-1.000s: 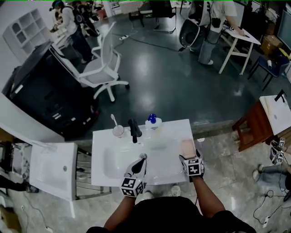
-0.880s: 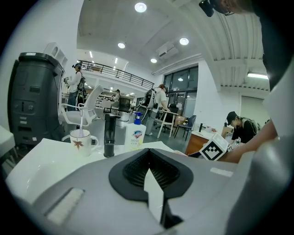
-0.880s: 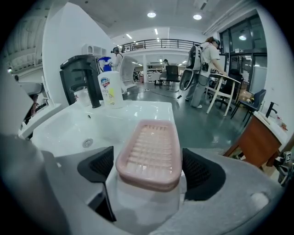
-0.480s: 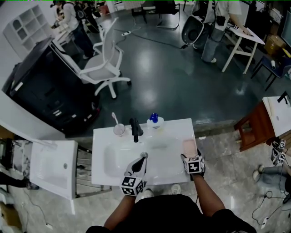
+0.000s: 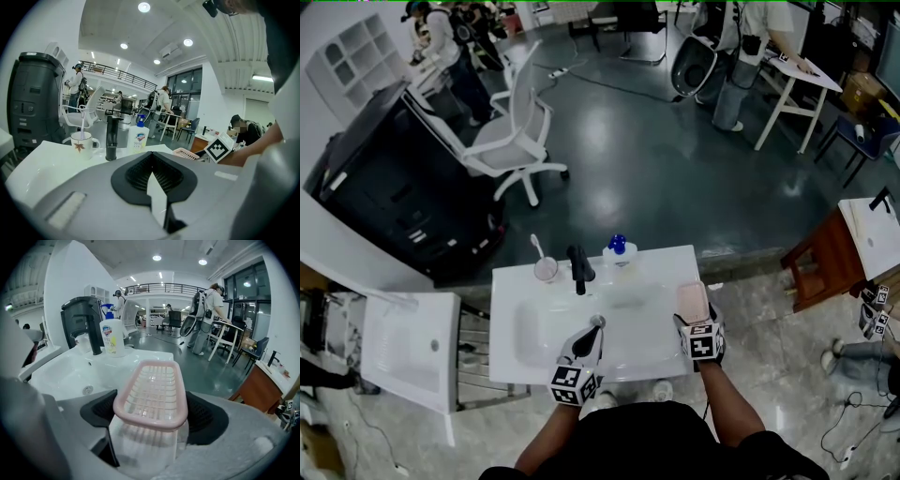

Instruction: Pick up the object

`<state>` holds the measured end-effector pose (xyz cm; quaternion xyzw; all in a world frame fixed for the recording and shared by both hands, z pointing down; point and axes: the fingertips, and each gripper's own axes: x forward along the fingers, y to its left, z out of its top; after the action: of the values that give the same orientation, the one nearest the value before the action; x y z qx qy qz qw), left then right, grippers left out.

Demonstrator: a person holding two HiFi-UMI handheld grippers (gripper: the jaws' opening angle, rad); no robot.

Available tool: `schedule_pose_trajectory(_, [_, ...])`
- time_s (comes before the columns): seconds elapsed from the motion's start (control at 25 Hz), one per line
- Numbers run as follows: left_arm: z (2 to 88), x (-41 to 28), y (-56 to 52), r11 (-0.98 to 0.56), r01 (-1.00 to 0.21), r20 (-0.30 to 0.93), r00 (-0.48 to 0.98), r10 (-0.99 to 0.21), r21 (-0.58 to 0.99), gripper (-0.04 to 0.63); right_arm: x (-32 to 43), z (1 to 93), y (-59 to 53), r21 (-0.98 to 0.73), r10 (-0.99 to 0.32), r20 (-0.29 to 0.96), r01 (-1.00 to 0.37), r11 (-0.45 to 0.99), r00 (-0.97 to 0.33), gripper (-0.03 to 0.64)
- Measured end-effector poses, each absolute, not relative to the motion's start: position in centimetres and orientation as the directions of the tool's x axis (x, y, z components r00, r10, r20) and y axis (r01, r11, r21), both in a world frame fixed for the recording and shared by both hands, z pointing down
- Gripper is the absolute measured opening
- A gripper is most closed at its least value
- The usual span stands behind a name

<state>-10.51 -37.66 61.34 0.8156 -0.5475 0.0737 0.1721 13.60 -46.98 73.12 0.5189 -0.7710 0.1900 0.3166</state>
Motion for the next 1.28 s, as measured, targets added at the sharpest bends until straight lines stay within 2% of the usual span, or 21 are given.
schedule_pose_trajectory(0.24, [61.2,-10.6,-37.2,-0.348,-0.915,0.303,0.396,-0.867,0.202,0.017,12.3,68.1,-47.3,0.019,-0.744,0.595,-0.921,0.390,-0.303,0.448])
schedule_pose_trajectory(0.52, [60.7,-10.4,-36.5,-0.363,-0.914,0.293,0.402,-0.867,0.179,0.017,10.1,60.7,-47.2,0.009,-0.821,0.432,-0.908,0.419,-0.374,0.448])
schedule_pose_trajectory(0.92, [60.4,-10.1,-35.3,-0.373,-0.910,0.270,0.410,-0.871,0.178,0.017,8.8,52.6,-45.4,0.032,-0.874,0.246,-0.898,0.439,-0.419,0.448])
schedule_pose_trajectory(1.28, [60.1,-9.4,-34.2,-0.398,-0.898,0.285,0.437,-0.853,0.188,0.017,9.1,51.8,-44.1,0.071,-0.885,0.234,-0.901,0.429,-0.403,0.447])
